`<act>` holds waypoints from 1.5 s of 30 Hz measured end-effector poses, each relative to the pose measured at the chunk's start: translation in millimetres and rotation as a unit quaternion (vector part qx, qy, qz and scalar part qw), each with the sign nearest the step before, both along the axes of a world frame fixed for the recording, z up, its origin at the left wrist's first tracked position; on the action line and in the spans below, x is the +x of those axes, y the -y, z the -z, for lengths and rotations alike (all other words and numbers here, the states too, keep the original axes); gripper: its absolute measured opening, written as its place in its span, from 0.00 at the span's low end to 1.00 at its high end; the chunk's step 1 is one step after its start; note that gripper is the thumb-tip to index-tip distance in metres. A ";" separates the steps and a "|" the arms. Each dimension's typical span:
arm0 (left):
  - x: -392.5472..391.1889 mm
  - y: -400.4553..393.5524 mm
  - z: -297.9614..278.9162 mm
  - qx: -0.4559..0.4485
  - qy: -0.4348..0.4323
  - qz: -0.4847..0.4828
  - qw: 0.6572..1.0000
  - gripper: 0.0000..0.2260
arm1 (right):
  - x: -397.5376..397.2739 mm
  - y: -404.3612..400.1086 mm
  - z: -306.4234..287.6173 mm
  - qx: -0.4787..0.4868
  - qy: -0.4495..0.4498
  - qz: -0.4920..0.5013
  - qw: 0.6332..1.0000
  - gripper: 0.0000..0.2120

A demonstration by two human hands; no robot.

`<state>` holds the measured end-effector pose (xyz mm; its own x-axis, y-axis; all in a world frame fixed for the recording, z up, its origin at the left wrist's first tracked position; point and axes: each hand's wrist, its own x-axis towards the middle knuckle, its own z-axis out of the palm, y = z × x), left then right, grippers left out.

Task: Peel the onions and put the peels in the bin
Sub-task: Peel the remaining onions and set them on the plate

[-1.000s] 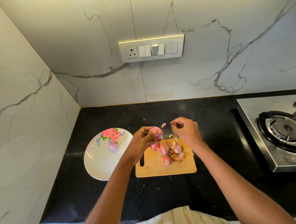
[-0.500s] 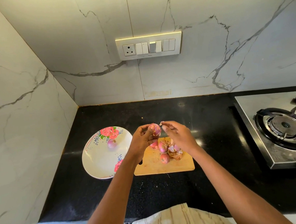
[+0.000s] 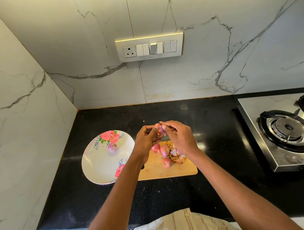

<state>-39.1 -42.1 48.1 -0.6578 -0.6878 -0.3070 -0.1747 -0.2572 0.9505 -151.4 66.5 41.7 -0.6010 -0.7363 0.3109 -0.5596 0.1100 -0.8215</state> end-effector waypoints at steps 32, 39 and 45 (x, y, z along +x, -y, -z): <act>16.4 14.6 -5.0 -0.011 0.006 0.098 0.995 0.16 | -31.1 -2.1 -12.0 0.135 0.090 -0.049 0.986 0.06; 21.0 11.3 2.6 0.022 0.022 0.019 0.999 0.15 | -38.6 -11.9 10.0 0.239 0.071 -0.052 0.967 0.06; 12.2 2.2 11.0 0.112 -0.010 -0.013 0.994 0.16 | -25.2 -20.0 30.6 0.245 0.085 -0.040 0.965 0.13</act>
